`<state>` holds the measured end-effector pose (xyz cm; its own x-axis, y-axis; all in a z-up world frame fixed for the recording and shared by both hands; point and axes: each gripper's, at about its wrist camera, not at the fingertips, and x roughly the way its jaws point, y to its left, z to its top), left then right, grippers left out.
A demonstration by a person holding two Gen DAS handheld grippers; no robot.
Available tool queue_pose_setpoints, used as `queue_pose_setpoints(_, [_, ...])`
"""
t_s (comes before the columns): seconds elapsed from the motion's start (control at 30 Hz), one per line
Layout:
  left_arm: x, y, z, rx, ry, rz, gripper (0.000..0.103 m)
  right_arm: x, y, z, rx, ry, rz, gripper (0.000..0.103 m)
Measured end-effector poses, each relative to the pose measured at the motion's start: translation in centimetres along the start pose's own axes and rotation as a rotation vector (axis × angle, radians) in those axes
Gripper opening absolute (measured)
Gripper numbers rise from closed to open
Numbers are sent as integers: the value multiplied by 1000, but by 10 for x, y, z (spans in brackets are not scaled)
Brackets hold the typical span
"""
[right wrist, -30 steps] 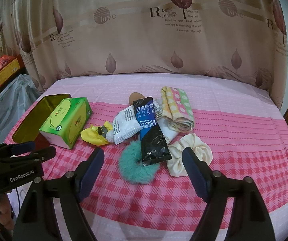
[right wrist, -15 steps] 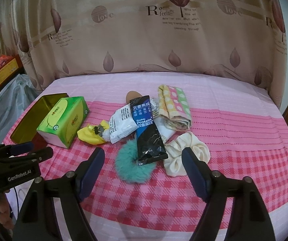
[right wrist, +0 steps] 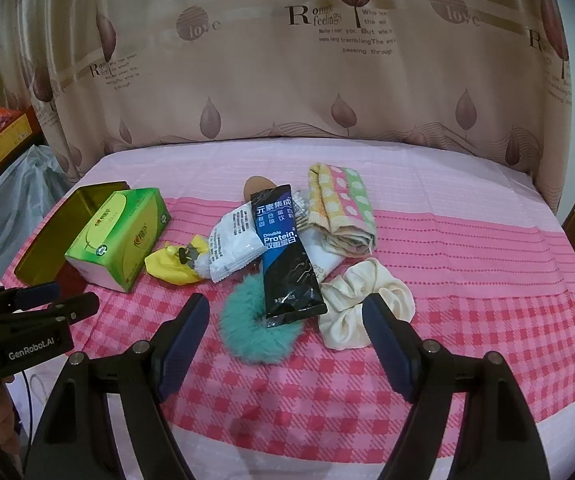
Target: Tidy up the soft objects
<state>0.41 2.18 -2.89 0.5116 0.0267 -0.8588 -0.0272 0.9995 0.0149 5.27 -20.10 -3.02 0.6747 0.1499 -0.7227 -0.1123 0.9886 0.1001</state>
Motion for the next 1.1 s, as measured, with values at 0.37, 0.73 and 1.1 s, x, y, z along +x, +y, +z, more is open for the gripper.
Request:
queue_pose_setpoints(0.37, [10,-5,4,12,32,-5,59,18,-26,-3,6,44,-47,71])
queue_pose_setpoints(0.73, [30,-22,7,60,71,-57,59,64,-64,-1,65,109,-95,71])
queue_pose_setpoints(1.1, [46,-64,10,164,98,-204,59,107,-87,-3,116,162,-75,45])
